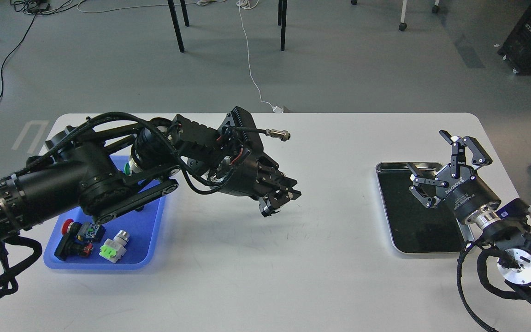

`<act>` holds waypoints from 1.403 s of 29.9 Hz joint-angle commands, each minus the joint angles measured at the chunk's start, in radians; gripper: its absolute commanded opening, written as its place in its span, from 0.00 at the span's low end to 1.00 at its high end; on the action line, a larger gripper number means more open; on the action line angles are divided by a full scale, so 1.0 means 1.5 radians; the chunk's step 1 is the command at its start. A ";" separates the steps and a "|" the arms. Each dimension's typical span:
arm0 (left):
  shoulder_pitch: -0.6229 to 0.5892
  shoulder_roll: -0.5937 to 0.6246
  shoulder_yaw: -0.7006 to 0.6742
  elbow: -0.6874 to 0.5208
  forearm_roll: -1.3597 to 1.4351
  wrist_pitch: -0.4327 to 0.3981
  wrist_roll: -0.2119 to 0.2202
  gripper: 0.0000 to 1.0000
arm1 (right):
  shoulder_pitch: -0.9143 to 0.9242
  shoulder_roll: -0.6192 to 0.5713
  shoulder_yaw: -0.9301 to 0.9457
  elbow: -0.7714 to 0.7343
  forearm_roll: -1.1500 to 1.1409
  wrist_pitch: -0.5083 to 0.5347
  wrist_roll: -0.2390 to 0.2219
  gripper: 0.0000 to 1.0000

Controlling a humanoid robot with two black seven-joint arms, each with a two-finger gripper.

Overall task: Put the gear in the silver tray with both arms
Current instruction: 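Carry the black gear with the left gripper toward the table center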

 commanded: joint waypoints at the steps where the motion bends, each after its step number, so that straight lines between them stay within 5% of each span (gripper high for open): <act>1: -0.013 -0.064 0.022 0.068 0.000 0.000 0.000 0.19 | 0.000 0.000 0.000 -0.001 0.000 0.000 0.000 0.99; 7: -0.031 -0.146 0.050 0.178 0.000 0.000 0.000 0.19 | 0.001 -0.008 0.001 0.000 0.000 0.000 0.000 0.99; 18: -0.029 -0.176 0.089 0.299 0.000 0.000 0.000 0.20 | 0.001 -0.014 0.000 0.000 0.000 0.000 0.000 0.99; 42: -0.003 -0.176 0.091 0.302 0.000 0.000 0.000 0.24 | 0.000 -0.015 -0.002 -0.001 0.000 0.000 0.000 0.99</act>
